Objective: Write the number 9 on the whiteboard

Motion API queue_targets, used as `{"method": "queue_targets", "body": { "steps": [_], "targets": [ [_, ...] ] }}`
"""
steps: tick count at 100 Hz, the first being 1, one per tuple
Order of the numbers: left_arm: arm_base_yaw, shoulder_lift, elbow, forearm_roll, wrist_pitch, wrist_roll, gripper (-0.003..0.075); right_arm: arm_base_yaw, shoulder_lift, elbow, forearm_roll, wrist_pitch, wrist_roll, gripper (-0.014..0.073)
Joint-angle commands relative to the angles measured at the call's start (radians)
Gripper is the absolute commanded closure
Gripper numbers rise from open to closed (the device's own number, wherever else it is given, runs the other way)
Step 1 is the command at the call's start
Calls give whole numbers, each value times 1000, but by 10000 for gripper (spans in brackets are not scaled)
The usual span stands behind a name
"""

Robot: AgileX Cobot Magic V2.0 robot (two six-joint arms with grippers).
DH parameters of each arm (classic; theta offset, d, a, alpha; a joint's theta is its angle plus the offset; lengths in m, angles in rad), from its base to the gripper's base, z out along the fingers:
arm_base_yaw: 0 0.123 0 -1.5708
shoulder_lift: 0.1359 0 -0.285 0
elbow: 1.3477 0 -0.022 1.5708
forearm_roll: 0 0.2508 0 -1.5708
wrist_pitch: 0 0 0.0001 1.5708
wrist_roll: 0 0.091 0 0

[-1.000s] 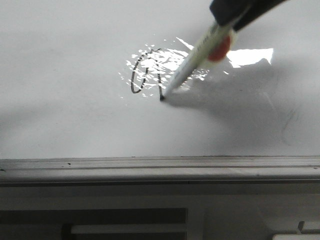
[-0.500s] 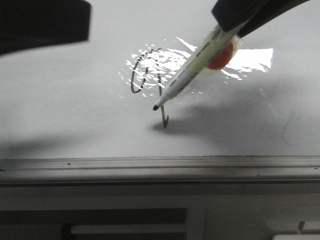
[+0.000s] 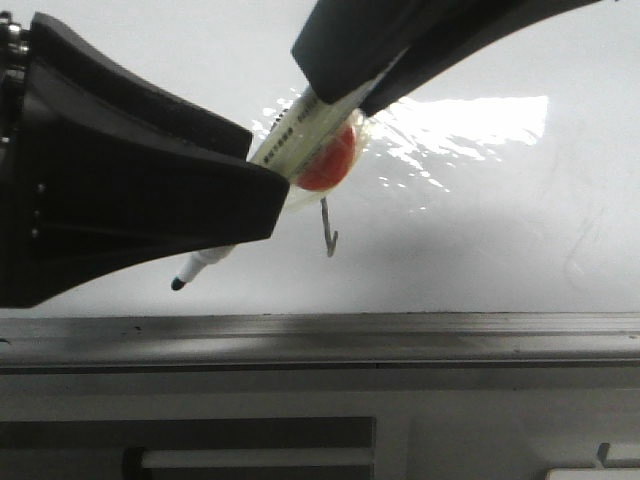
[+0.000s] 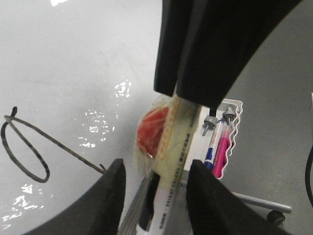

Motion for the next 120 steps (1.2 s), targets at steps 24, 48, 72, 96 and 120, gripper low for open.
{"method": "queue_targets", "body": {
  "steps": [24,48,72,96,120],
  "targets": [
    [-8,-8,-31,-13,-20,-10,604,4,-15,-33,63,-62,3,650],
    [-8,-8,-31,-11,-22,-10,741,4,-15,-33,65,-70,22,641],
    [-8,-8,-31,-17,-23,-10,741,4,-15,-33,65,-112,22,220],
    [-6,-8,-33,-470,14,-10,741,4,-15,-33,65,-111,22,175],
    [-6,34,-33,-764,98,-10,741,4,-15,-33,65,-102,22,175]
  ]
}}
